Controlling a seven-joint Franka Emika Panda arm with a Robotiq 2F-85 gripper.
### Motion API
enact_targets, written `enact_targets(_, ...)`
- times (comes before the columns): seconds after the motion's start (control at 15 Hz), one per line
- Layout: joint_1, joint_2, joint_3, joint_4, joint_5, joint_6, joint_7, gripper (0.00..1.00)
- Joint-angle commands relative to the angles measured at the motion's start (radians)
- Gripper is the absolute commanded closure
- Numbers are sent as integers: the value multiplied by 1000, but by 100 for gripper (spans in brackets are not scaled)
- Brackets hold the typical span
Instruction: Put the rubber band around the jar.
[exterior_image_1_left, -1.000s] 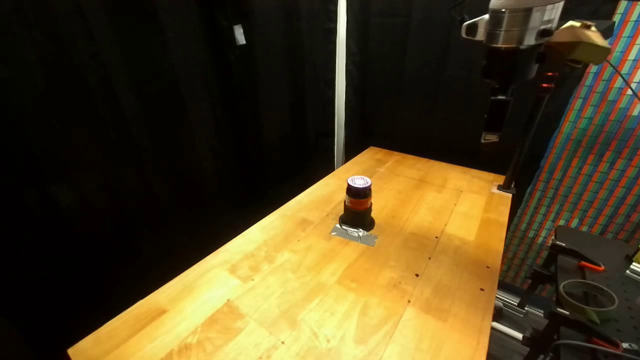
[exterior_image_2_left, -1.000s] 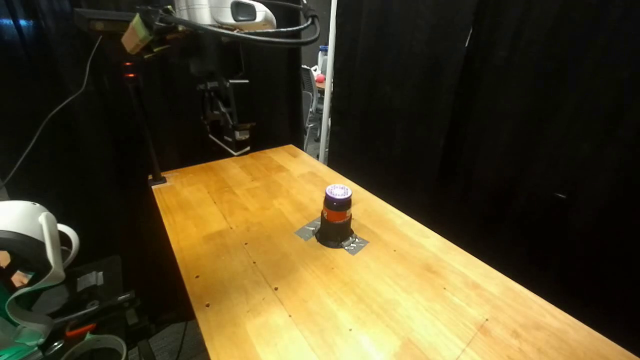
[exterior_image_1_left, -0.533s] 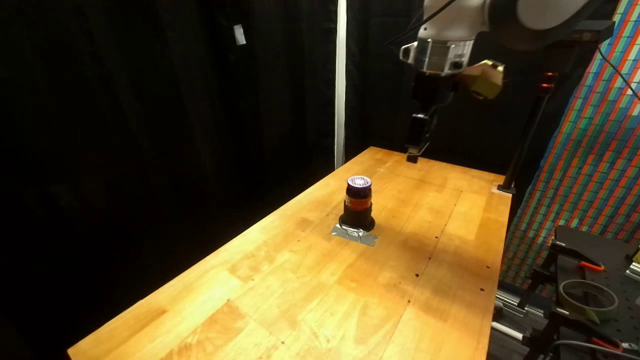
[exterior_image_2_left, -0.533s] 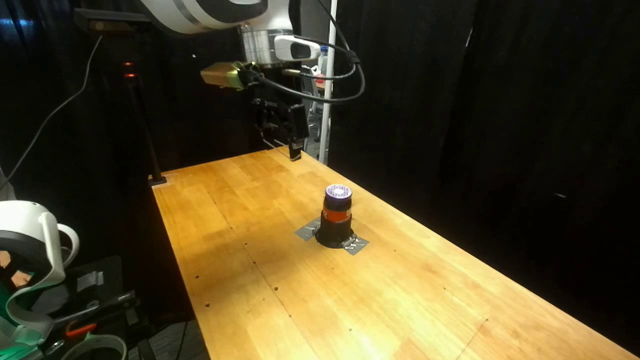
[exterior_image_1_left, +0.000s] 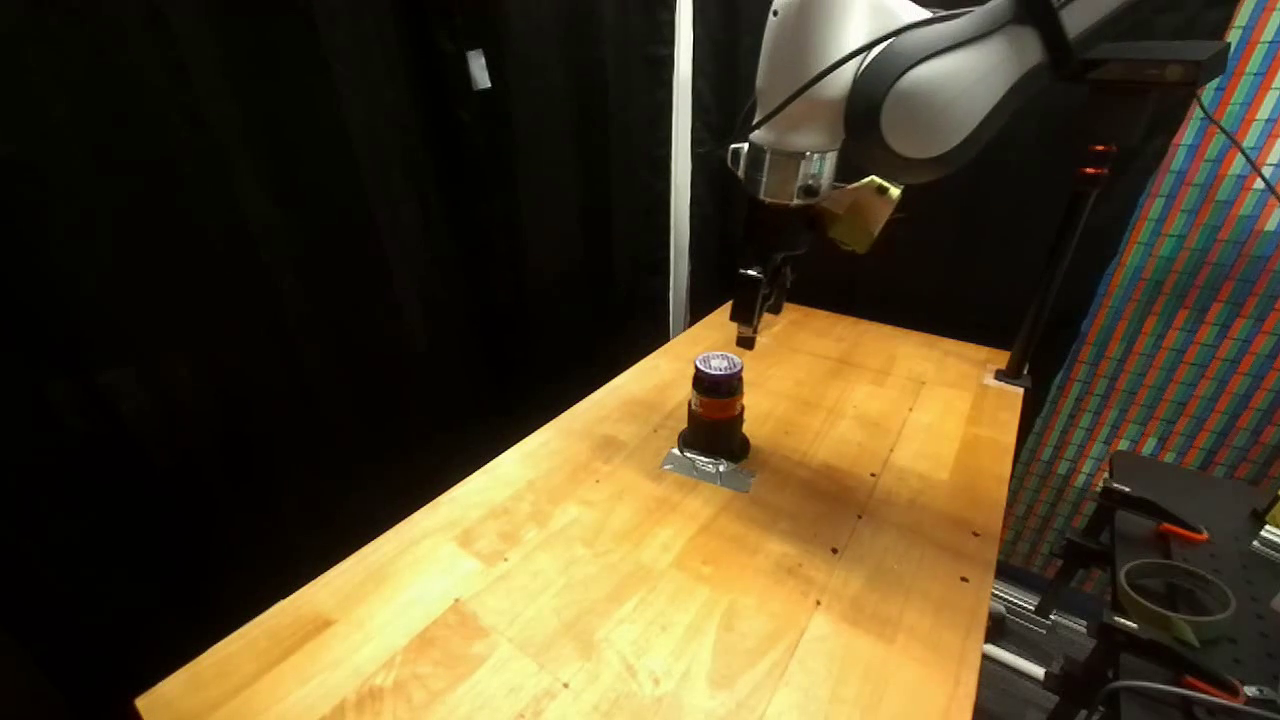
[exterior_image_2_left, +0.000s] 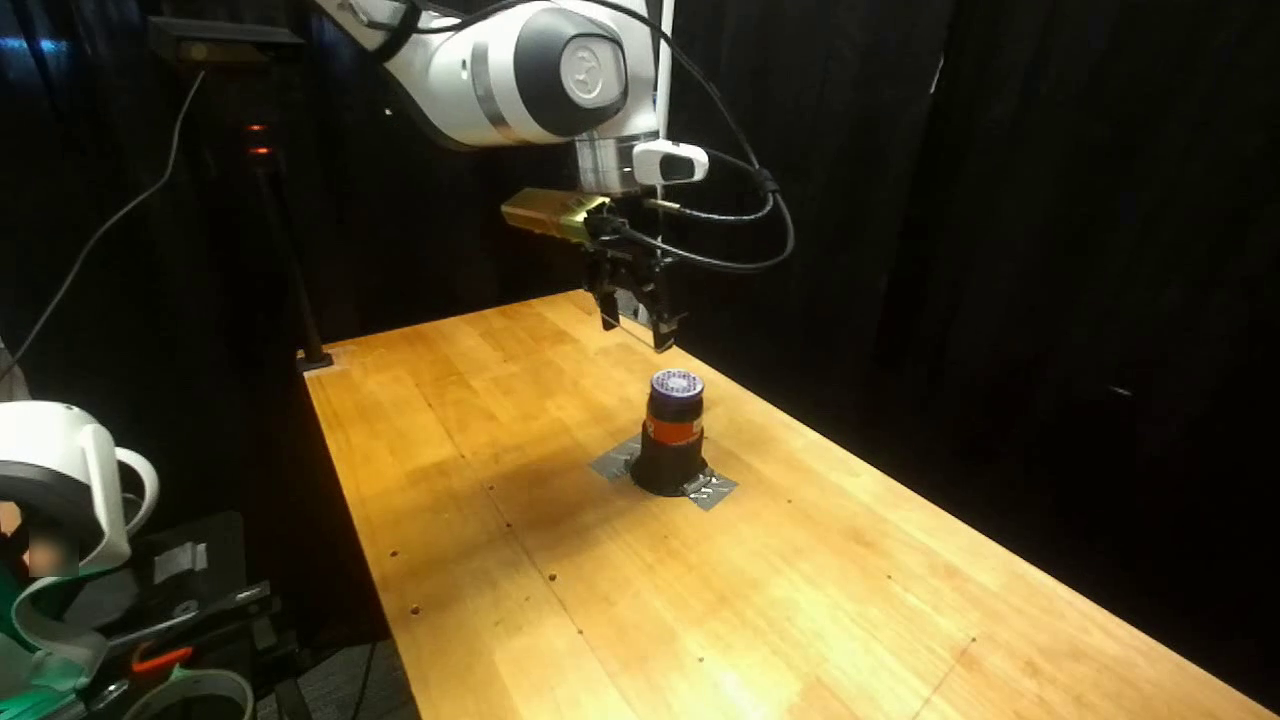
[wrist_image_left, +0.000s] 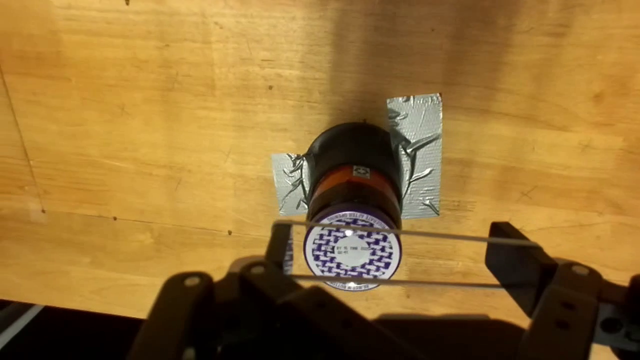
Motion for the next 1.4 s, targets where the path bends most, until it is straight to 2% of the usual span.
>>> enact_targets(0.0,32,91,-45,109,-15,-2,7,0)
enact_targets(0.73,40,270,-88,272,31,32,1,0)
enact_targets(1.33,35,356,-90,351,65,18,-16,0)
